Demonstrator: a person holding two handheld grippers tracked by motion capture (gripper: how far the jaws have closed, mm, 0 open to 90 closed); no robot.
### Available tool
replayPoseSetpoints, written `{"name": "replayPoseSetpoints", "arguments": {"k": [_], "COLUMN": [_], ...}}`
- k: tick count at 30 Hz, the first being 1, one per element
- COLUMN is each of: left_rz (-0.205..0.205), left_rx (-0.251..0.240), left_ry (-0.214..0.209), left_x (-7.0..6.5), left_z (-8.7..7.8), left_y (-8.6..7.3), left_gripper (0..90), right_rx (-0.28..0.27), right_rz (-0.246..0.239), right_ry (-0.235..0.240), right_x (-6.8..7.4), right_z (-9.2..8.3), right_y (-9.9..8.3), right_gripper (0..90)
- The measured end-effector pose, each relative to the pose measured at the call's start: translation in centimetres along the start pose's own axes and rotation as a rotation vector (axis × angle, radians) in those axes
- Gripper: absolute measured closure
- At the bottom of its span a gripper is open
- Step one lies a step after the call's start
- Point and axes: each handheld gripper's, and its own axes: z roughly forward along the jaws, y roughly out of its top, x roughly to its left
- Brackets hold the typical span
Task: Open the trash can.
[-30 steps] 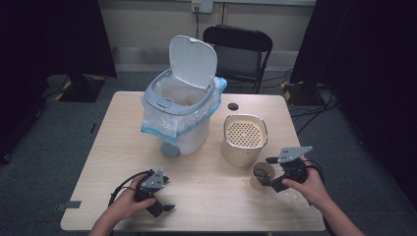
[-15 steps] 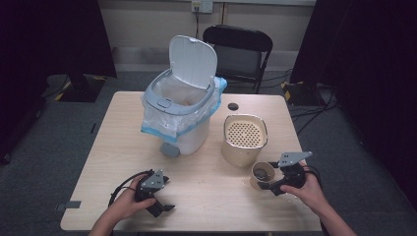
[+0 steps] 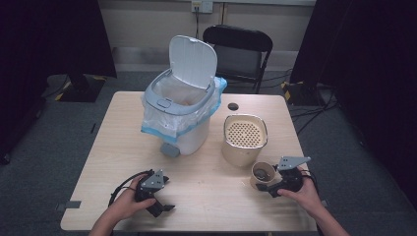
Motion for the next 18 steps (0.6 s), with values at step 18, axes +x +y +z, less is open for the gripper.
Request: {"name": "replayPoseSetpoints", "arguments": {"k": [18], "left_rz": [0.000], "left_rx": [-0.002], "left_ry": [-0.001], "left_x": [0.00], "left_z": [0.01], "left_y": [-0.01], "left_gripper": [0.0], "right_rx": [-0.078], "right_rz": [0.025], "right_ry": [0.009], "right_x": [0.24], "right_z": [0.95], "right_y": [-0.77], "right_gripper": [22.4]}}
